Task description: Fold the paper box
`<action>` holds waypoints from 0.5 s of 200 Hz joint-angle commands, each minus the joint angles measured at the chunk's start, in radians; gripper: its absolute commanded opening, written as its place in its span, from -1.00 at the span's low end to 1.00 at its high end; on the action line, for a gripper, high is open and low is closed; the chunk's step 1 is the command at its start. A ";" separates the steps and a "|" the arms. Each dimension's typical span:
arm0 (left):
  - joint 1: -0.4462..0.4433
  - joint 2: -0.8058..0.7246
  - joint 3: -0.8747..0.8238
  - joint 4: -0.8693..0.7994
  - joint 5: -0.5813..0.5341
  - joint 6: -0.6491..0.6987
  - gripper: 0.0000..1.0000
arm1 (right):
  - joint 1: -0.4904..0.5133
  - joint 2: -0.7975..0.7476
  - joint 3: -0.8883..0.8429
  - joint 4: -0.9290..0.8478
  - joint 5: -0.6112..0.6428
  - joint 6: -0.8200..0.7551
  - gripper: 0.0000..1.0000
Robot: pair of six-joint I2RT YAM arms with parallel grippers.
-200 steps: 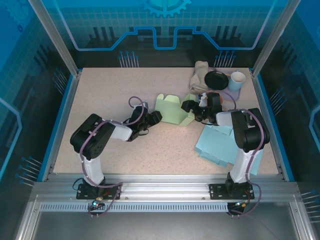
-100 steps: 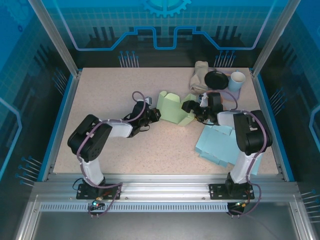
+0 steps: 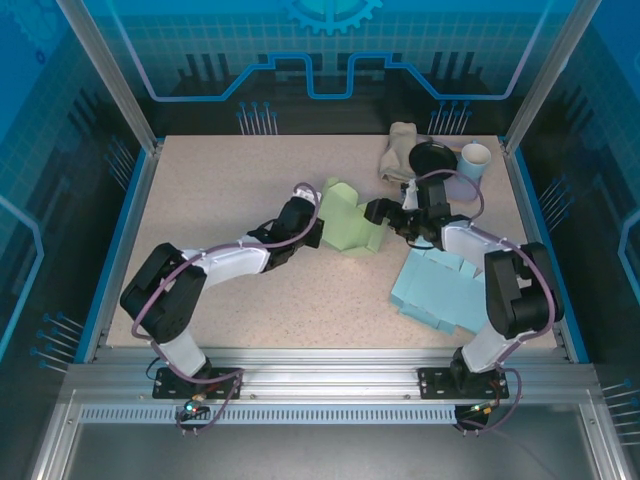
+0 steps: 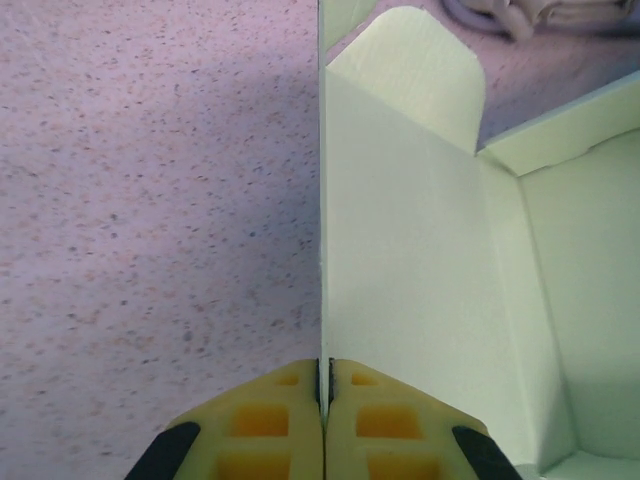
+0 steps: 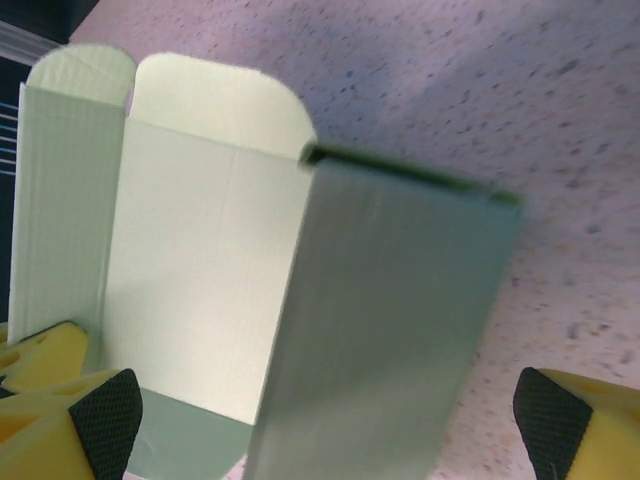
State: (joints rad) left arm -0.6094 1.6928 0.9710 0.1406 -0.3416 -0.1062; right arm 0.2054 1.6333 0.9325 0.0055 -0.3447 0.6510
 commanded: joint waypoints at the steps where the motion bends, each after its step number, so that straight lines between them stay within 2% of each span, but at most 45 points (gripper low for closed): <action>1: -0.007 -0.040 0.027 -0.061 -0.097 0.201 -1.00 | 0.020 -0.040 0.053 -0.141 0.134 -0.088 0.96; 29: -0.007 -0.071 0.020 -0.024 -0.079 0.382 -1.00 | 0.032 -0.082 0.059 -0.173 0.238 -0.156 0.96; 49: -0.007 -0.090 0.027 -0.021 0.028 0.547 -1.00 | 0.037 -0.121 0.054 -0.130 0.262 -0.229 0.93; 77: -0.004 -0.104 0.047 -0.067 0.157 0.757 -1.00 | 0.046 -0.135 0.090 -0.071 0.251 -0.397 0.79; 100: 0.023 -0.115 0.096 -0.158 0.241 0.827 -1.00 | 0.051 -0.148 0.072 0.043 0.165 -0.551 0.67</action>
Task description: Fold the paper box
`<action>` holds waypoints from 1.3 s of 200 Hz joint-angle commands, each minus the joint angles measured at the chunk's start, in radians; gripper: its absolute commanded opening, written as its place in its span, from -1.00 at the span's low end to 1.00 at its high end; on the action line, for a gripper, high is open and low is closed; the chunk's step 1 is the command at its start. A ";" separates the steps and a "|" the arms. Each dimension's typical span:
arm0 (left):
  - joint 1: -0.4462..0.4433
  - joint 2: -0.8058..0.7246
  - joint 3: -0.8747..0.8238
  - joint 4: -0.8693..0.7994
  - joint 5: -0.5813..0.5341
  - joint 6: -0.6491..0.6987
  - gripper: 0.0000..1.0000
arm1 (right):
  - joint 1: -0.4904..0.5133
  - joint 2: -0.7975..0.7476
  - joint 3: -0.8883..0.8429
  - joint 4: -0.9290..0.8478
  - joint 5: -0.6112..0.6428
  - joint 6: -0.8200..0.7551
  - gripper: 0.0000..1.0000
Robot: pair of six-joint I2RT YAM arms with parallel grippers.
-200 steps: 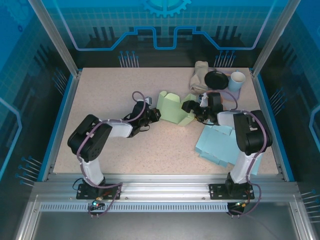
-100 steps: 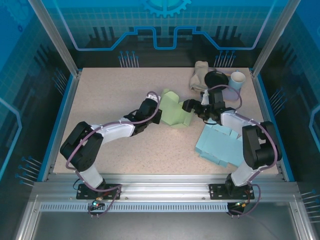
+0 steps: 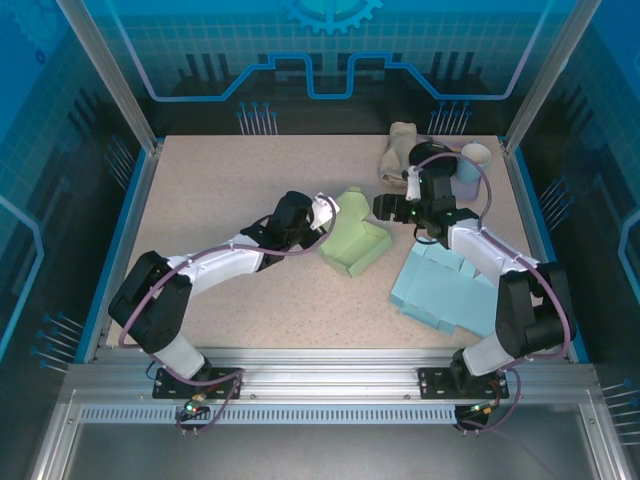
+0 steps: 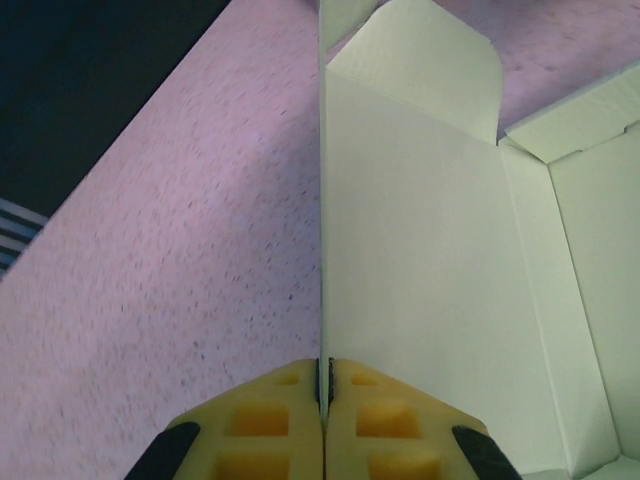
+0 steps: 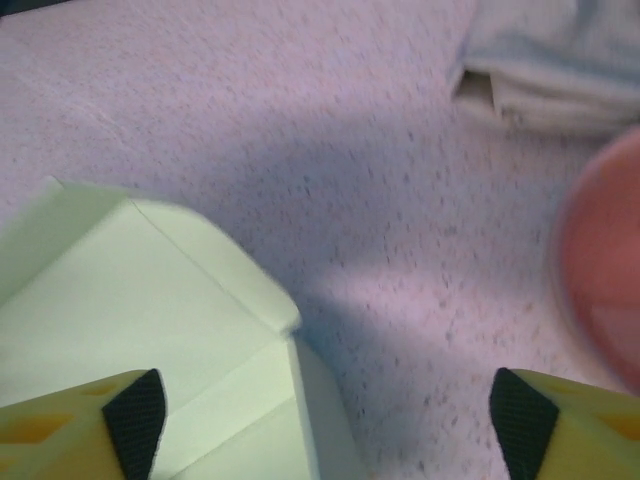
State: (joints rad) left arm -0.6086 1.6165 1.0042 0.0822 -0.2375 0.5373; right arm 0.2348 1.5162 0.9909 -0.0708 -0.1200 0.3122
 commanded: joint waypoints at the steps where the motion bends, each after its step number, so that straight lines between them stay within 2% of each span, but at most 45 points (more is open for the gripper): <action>1: 0.024 -0.039 0.065 -0.103 0.140 0.185 -1.00 | 0.023 -0.032 0.011 0.125 -0.064 -0.222 0.67; 16: 0.048 -0.054 0.094 -0.163 0.211 0.209 -1.00 | 0.029 -0.047 -0.026 0.190 -0.122 -0.361 0.67; 43: 0.093 -0.084 0.108 -0.223 0.347 0.247 -1.00 | 0.018 -0.071 -0.097 0.243 -0.183 -0.570 0.53; 70: 0.135 -0.097 0.105 -0.249 0.460 0.277 -1.00 | -0.020 -0.064 -0.106 0.241 -0.270 -0.630 0.45; 87: 0.148 -0.106 0.094 -0.260 0.510 0.302 -1.00 | -0.036 -0.032 -0.105 0.226 -0.278 -0.651 0.44; 133: 0.160 -0.148 0.089 -0.302 0.552 0.310 -1.00 | -0.056 0.053 -0.086 0.200 -0.338 -0.708 0.40; 162: 0.171 -0.190 0.062 -0.291 0.573 0.305 -1.00 | -0.065 0.055 -0.106 0.205 -0.403 -0.743 0.39; 195: 0.178 -0.214 0.046 -0.291 0.578 0.302 -1.00 | -0.071 0.049 -0.106 0.184 -0.421 -0.768 0.32; 260: 0.188 -0.222 0.041 -0.304 0.592 0.296 -1.00 | -0.110 -0.005 -0.160 0.235 -0.329 -0.741 0.30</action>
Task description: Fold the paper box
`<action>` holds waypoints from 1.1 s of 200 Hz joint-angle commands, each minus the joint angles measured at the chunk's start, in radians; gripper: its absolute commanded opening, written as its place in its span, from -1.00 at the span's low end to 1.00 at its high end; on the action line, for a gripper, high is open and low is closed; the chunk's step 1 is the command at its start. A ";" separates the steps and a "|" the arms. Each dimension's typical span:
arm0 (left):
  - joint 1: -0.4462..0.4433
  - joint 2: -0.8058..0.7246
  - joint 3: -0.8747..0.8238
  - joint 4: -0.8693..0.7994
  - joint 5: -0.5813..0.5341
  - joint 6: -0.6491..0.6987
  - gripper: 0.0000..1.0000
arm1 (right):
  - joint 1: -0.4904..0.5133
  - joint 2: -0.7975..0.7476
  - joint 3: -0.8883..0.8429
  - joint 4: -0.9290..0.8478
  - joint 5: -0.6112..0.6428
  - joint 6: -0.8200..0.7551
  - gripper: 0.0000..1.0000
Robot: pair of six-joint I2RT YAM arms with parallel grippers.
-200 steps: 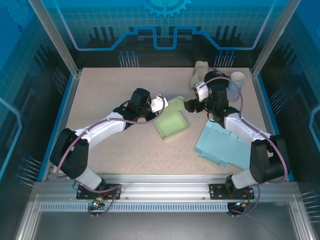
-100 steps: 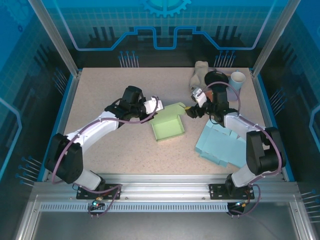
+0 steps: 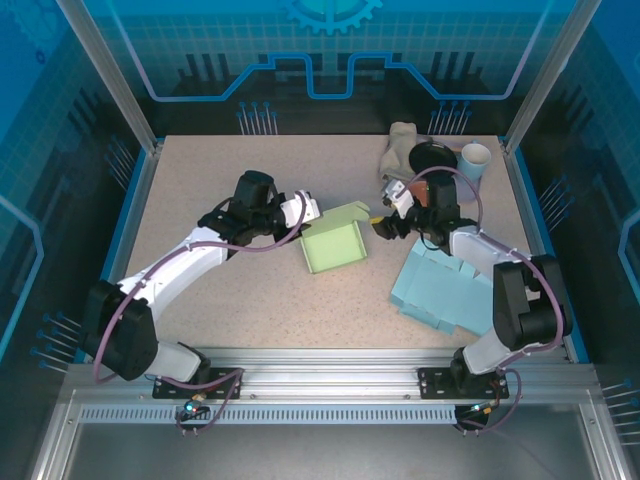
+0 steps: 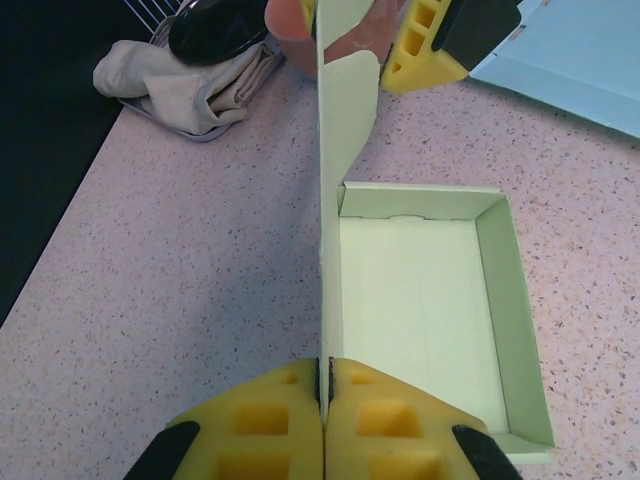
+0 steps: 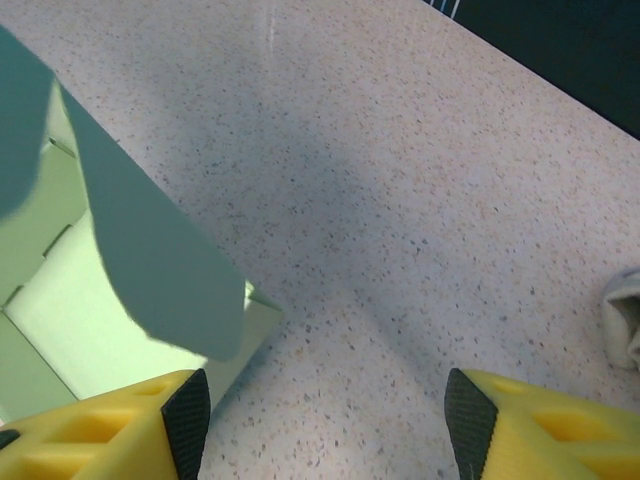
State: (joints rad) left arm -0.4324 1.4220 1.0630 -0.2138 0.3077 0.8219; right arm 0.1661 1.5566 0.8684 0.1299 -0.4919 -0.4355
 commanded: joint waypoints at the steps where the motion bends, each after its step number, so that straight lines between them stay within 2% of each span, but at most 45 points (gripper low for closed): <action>1: 0.012 -0.028 -0.017 -0.008 0.047 0.012 -1.00 | -0.041 -0.047 -0.040 0.037 0.045 0.008 0.30; 31: 0.013 -0.030 -0.014 -0.013 0.073 0.007 -1.00 | -0.039 -0.049 -0.045 0.059 0.071 0.027 0.29; 92: 0.013 -0.043 -0.016 -0.025 0.119 -0.001 -1.00 | 0.040 -0.004 -0.019 0.070 0.114 0.019 0.28; 154: 0.012 -0.031 -0.005 -0.039 0.139 -0.004 -1.00 | 0.074 -0.026 -0.020 0.051 0.067 -0.016 0.28; 220: 0.012 -0.017 0.040 -0.143 0.246 0.014 -1.00 | 0.091 -0.081 -0.046 0.068 0.048 -0.034 0.27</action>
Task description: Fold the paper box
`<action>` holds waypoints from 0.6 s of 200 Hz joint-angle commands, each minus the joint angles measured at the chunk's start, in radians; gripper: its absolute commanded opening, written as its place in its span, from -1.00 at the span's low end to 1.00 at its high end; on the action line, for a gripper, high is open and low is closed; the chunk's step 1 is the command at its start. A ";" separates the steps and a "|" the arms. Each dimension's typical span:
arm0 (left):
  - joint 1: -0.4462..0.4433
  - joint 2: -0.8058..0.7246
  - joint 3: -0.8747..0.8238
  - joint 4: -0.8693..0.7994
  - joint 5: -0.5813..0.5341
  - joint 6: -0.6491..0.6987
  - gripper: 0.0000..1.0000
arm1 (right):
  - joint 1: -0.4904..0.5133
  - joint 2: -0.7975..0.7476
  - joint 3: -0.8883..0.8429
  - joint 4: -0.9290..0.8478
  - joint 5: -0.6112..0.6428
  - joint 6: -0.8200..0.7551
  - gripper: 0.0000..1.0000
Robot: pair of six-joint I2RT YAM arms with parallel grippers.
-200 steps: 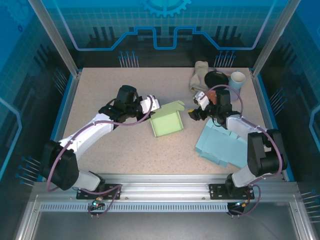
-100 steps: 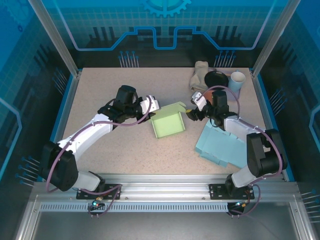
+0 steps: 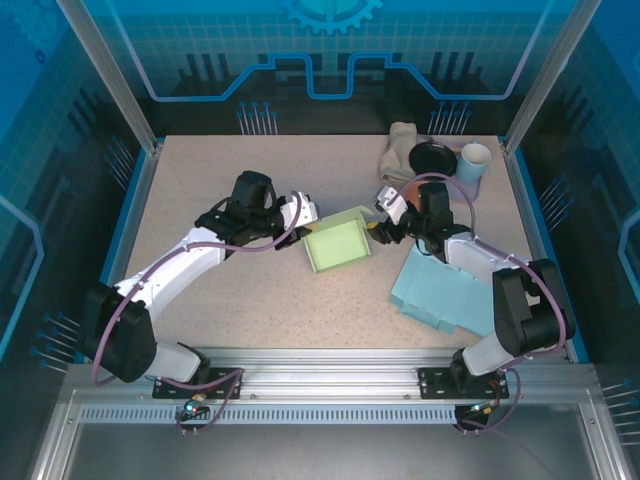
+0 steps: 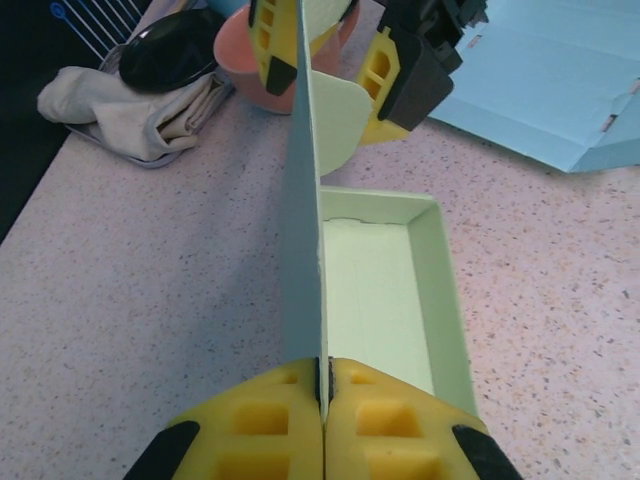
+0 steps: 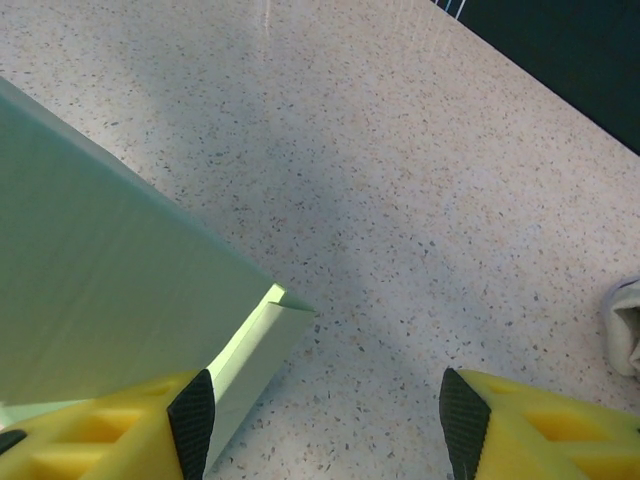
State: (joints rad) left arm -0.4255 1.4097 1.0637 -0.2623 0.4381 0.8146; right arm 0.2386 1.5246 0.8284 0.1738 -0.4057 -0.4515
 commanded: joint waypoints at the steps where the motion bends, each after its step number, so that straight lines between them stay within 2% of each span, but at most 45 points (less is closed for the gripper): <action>1: 0.005 -0.005 0.040 -0.097 0.119 0.022 -1.00 | 0.019 -0.050 -0.008 0.025 -0.038 -0.018 0.27; 28: 0.005 0.008 0.077 -0.175 0.170 0.038 -1.00 | 0.018 -0.078 -0.022 0.033 -0.036 -0.028 0.27; 64: 0.005 0.015 0.087 -0.197 0.183 0.045 -1.00 | 0.027 -0.112 -0.065 0.071 -0.130 -0.097 0.28; 98: 0.004 0.036 0.111 -0.244 0.197 0.060 -1.00 | 0.042 -0.136 -0.084 0.091 -0.107 -0.120 0.29; 120: 0.005 0.046 0.123 -0.266 0.212 0.070 -1.00 | 0.050 -0.153 -0.108 0.125 -0.136 -0.156 0.29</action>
State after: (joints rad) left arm -0.4206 1.4372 1.1484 -0.4625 0.5739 0.8452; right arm 0.2672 1.4139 0.7464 0.2161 -0.4801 -0.5598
